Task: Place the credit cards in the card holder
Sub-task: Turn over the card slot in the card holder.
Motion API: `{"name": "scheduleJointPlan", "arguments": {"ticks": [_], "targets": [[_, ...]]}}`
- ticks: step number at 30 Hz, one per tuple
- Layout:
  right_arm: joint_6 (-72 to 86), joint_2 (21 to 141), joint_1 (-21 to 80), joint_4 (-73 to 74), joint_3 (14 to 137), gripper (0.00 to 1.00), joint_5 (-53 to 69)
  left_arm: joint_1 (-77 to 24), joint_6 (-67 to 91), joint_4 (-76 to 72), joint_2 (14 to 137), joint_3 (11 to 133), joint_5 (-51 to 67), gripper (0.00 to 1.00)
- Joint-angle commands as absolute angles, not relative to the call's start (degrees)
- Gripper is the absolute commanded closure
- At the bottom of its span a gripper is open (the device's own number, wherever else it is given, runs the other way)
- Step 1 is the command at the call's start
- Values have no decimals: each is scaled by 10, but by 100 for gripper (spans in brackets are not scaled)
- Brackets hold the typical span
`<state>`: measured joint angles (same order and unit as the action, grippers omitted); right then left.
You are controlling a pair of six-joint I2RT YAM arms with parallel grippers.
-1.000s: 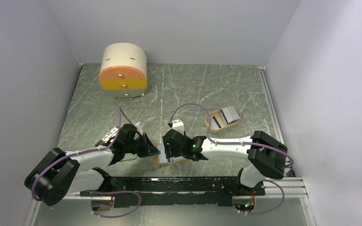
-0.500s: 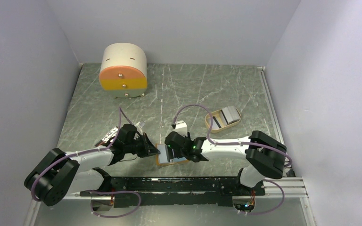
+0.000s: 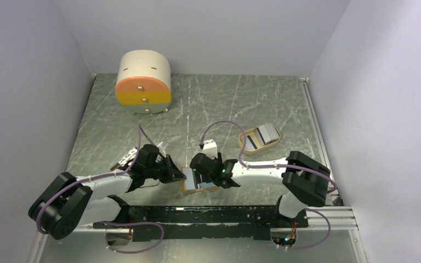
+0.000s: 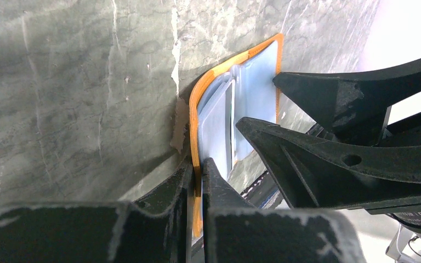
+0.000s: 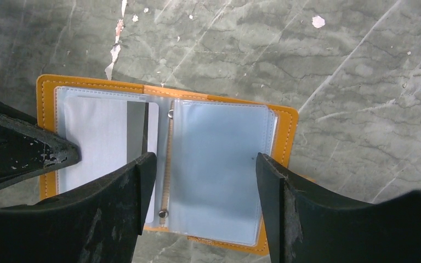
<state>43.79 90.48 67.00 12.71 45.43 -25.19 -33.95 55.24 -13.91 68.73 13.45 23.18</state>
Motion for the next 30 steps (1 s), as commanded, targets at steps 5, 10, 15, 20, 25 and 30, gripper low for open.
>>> {"name": "scheduleJointPlan", "arguments": {"ticks": [5,10,15,20,25,30], "targets": [[438,922,672,178,461,28,-286,-343,543,-141,685,141,224,91],[433,925,675,168,459,28,-275,-343,545,-144,685,139,225,91],[431,922,682,170,462,35,-280,-342,545,-144,684,140,225,91],[434,913,684,181,466,40,-287,-343,545,-149,689,138,228,91],[437,902,688,195,475,40,-294,-344,546,-150,687,137,227,91],[432,886,695,198,490,36,-288,-345,543,-149,696,143,227,91]]}}
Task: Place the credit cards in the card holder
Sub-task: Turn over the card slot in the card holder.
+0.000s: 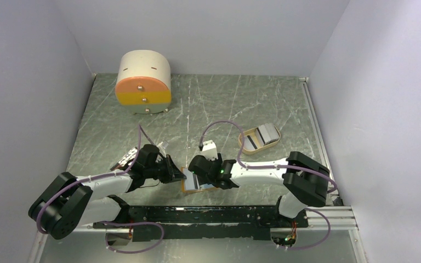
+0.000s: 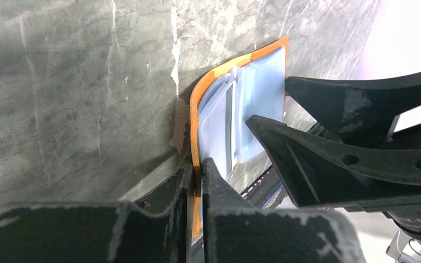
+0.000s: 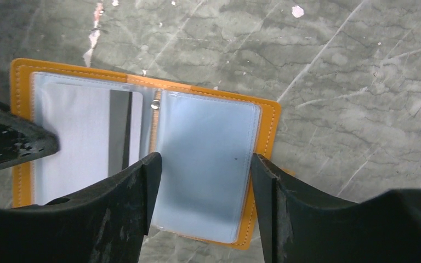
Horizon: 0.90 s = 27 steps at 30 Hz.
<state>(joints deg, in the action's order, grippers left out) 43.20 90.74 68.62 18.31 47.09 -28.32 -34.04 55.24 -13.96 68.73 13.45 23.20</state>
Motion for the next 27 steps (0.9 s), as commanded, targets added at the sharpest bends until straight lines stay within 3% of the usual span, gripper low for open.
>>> {"name": "scheduleJointPlan", "arguments": {"ticks": [1,6,27], "targets": [[429,884,695,193,491,37,-283,-345,542,-150,699,143,228,91],[422,888,695,186,497,44,-274,-345,541,-150,701,144,226,91],[429,862,697,228,510,35,-292,-347,544,-152,700,141,227,91]]}}
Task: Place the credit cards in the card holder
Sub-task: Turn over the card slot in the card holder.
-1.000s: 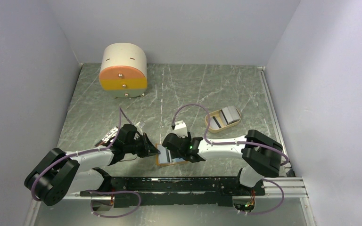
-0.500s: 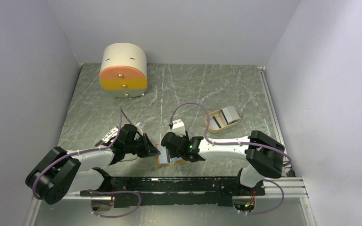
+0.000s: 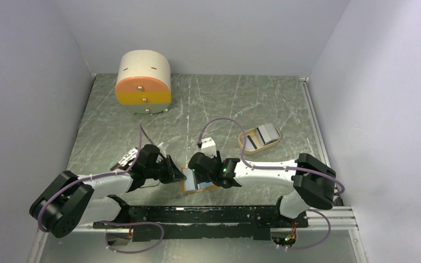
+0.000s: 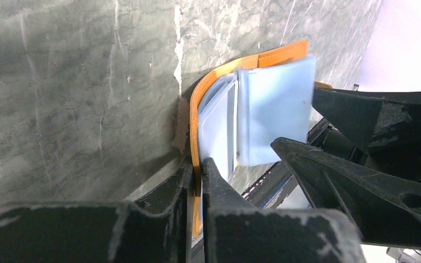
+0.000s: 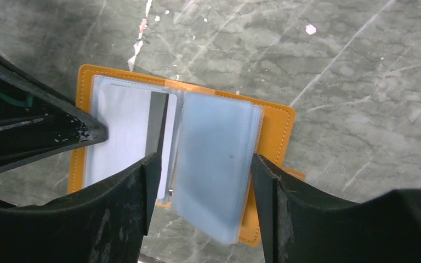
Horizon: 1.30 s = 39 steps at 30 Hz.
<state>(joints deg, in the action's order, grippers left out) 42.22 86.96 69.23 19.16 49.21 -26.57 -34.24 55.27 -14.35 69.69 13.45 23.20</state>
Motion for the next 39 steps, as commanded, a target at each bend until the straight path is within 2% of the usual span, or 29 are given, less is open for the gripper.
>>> {"name": "scheduleJointPlan", "arguments": {"ticks": [1,6,23,28,39], "targets": [[431,858,696,235,511,35,-297,-347,544,-152,700,141,226,91],[433,843,695,230,502,35,-302,-348,547,-160,701,136,227,91],[429,911,691,183,491,26,-289,-350,549,-157,698,138,225,91],[429,922,690,174,485,27,-285,-351,549,-159,698,138,225,91],[429,933,690,155,472,34,-275,-351,549,-154,691,137,223,91]]}}
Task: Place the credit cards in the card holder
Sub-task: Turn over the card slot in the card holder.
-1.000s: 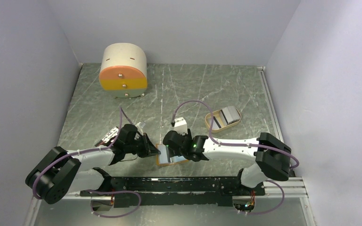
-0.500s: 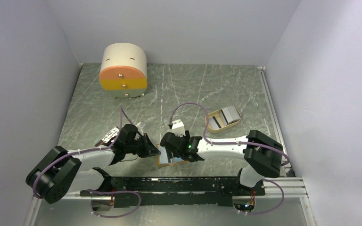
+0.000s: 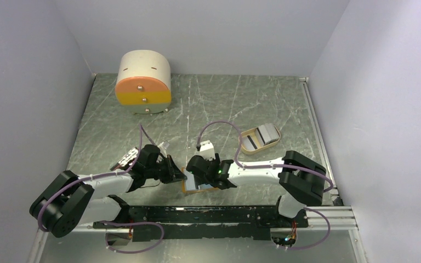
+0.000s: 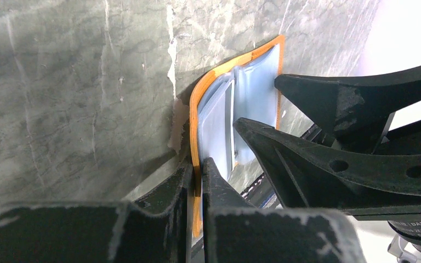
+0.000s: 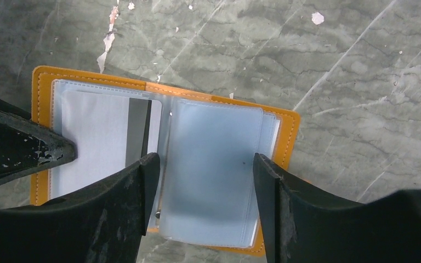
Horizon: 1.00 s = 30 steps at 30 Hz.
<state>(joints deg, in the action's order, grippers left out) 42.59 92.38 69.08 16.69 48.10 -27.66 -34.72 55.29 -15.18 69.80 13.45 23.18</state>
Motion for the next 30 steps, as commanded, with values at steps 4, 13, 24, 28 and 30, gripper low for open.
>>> {"name": "scheduleJointPlan", "arguments": {"ticks": [4,13,24,28,30], "targets": [[424,926,689,146,473,36,-266,-352,549,-156,691,136,224,91],[423,881,689,90,459,37,-207,-352,549,-160,697,134,225,91],[431,843,685,52,438,36,-177,-353,549,-161,699,136,224,91],[426,829,683,18,423,36,-158,-352,547,-152,695,140,222,91],[427,823,678,-11,409,36,-134,-353,547,-151,694,141,221,91]]}}
